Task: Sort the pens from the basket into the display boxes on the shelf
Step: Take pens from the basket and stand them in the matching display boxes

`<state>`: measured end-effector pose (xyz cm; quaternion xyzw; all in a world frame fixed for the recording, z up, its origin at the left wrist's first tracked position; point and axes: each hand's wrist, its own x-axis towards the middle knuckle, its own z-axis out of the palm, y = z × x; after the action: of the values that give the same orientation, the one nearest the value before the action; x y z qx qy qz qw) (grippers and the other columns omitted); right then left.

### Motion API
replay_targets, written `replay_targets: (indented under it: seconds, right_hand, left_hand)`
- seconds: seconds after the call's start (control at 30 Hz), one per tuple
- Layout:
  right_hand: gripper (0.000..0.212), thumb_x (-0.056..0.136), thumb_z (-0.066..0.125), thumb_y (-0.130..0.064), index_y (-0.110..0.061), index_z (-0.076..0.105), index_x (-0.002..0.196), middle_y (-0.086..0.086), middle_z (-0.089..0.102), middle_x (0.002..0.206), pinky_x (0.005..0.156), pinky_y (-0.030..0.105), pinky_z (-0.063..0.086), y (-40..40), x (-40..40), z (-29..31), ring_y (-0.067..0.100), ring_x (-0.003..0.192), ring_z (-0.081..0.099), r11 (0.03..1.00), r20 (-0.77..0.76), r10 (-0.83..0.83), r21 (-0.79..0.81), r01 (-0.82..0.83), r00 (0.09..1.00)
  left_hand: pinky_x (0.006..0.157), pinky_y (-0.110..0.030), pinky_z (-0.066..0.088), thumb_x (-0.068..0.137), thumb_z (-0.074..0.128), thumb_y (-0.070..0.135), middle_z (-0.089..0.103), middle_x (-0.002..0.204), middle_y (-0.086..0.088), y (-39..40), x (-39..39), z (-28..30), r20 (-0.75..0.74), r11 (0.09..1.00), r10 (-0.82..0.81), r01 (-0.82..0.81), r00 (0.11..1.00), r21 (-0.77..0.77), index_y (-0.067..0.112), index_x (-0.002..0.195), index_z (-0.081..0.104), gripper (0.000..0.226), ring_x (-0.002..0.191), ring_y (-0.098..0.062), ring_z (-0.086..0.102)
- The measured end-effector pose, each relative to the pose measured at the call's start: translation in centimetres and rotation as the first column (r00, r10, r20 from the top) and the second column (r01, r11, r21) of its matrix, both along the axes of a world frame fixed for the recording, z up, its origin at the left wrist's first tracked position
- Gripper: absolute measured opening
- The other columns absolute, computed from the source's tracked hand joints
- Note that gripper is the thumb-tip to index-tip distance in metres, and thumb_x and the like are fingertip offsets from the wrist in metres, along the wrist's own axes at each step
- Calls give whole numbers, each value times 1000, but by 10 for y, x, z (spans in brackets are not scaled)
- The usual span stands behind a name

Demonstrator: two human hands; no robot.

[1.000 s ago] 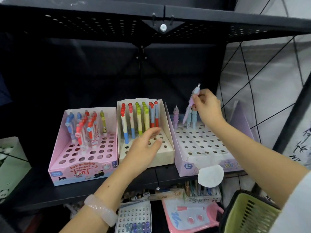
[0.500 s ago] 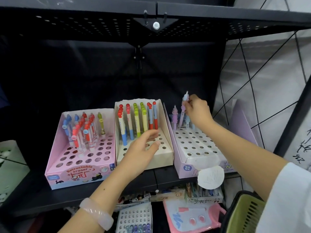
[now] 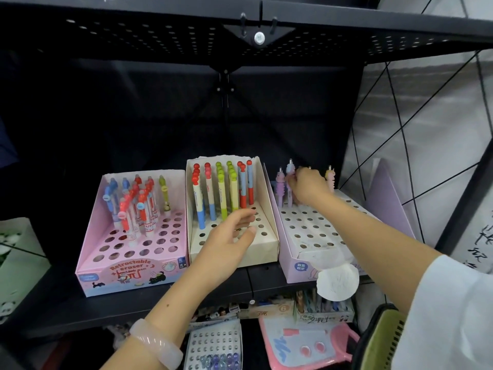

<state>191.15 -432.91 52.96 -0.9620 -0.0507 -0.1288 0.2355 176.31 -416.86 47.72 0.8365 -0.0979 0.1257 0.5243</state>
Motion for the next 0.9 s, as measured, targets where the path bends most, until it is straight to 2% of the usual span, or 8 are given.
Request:
replay_targets:
  seconds: [0.2, 0.37, 0.43, 0.5, 0.57, 0.7, 0.83, 0.9]
  right_hand:
    - [23, 96, 41, -12, -3, 52, 114, 16, 60, 109, 75, 34, 46, -2, -8, -11, 32, 99, 58, 991, -73, 16, -135, -26, 997]
    - [29, 94, 44, -14, -6, 48, 122, 17, 61, 102, 75, 36, 48, -19, -27, -10, 32, 91, 59, 976, -134, 189, -87, -202, 973]
    - [34, 94, 45, -16, -6, 46, 127, 16, 60, 102, 72, 30, 42, -27, -34, -11, 29, 89, 56, 951, -161, 231, -171, -258, 960]
    - [22, 95, 42, -19, -5, 59, 96, 14, 60, 87, 68, 28, 38, -34, -39, -13, 28, 82, 53, 928, -163, 219, -270, -257, 962]
    - [32, 95, 41, -19, -5, 55, 70, 9, 55, 71, 68, 32, 42, -40, -45, -14, 28, 77, 53, 906, -146, 230, -329, -267, 962]
    - [30, 96, 39, -16, -2, 65, 100, 13, 66, 89, 95, 43, 40, -50, -54, -11, 29, 85, 58, 926, -16, 278, -261, -272, 961]
    - [28, 96, 40, -15, -4, 64, 105, 13, 66, 95, 83, 37, 48, -54, -64, -5, 26, 82, 58, 938, 22, 292, -204, -281, 956]
    - [24, 97, 42, -17, -7, 64, 102, 9, 63, 86, 85, 38, 45, -60, -74, -4, 21, 74, 54, 936, 16, 320, -159, -314, 947]
  left_hand:
    - [90, -5, 35, 95, 48, 22, 52, 117, 26, 1, -10, 2, 15, 1000, -3, 3, 1000, 2, 41, 117, 47, 29, 111, 15, 45]
    - [92, -12, 38, 95, 48, 20, 53, 115, 25, -7, -18, 8, 27, 1000, -12, 12, 1000, -28, 42, 112, 48, 28, 109, 15, 45]
    - [89, -10, 39, 95, 48, 21, 53, 114, 27, -15, -23, 10, 33, 999, -27, 28, 999, -21, 46, 107, 47, 28, 107, 18, 45]
    - [85, -1, 36, 95, 47, 21, 53, 113, 27, -22, -28, 11, 45, 999, -44, 44, 998, -9, 46, 106, 47, 28, 107, 18, 45]
    - [83, 3, 34, 96, 47, 19, 54, 115, 24, -27, -31, 12, 49, 998, -55, 55, 997, -6, 41, 110, 49, 27, 108, 16, 45]
    - [79, 7, 32, 96, 46, 17, 54, 114, 23, -36, -35, 14, 47, 998, -59, 60, 997, -12, 37, 112, 50, 26, 106, 16, 45]
    - [78, 7, 33, 96, 45, 17, 54, 111, 23, -47, -37, 16, 48, 997, -79, 80, 996, -8, 35, 112, 51, 25, 104, 16, 45]
    - [79, 5, 35, 96, 45, 16, 55, 112, 20, -55, -39, 15, 50, 994, -102, 104, 994, -31, 35, 111, 51, 26, 104, 14, 47]
